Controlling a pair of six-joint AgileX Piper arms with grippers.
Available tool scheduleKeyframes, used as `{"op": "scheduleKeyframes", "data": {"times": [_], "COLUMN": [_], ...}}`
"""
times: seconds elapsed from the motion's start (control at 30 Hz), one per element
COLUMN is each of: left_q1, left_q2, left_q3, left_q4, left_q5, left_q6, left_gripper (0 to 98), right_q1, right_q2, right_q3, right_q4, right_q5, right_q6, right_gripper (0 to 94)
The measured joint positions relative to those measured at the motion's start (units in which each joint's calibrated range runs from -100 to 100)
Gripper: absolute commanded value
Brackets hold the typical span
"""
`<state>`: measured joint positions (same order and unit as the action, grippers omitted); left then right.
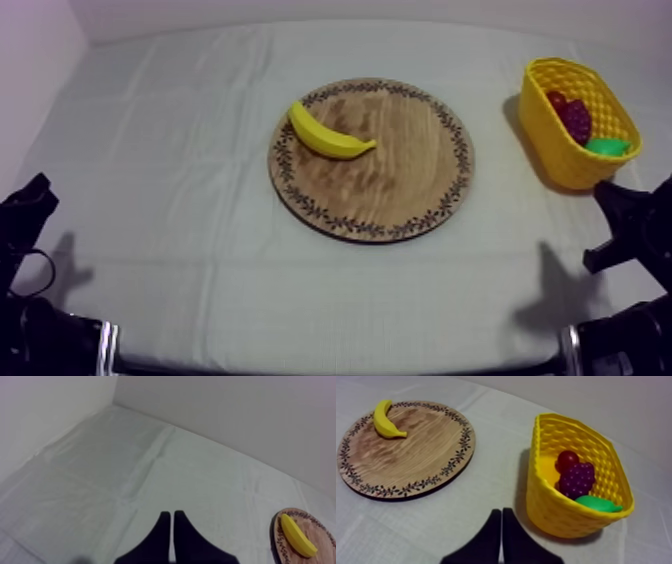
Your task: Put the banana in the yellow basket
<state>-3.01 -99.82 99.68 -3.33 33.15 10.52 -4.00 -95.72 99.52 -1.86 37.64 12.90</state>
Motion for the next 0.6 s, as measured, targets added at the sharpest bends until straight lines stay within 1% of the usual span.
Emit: {"op": "scheduleKeyframes", "data": {"times": [0.43,0.5,0.6], "left_q1": [0.0,0.0,0.0], "left_q2": [0.0,0.0,0.0], "left_q3": [0.0,0.0,0.0], "left_q4": [0.0,0.0,0.0], "left_q5": [0.0,0.0,0.0], "left_q6": [0.0,0.0,0.0], "left_gripper": [0.1,0.1,0.1], "right_q1": [0.57,0.49,-0.53], "right_q2": [0.0,0.0,0.0], "right_q3": [0.0,-0.9,-2.15], "right_q4": [0.08,1.27,4.46], "right_q5": [0.05,2.56,6.6], "right_q6": [-0.04,-0.95,-3.59], "right_gripper": [0.5,0.4,0.4]}}
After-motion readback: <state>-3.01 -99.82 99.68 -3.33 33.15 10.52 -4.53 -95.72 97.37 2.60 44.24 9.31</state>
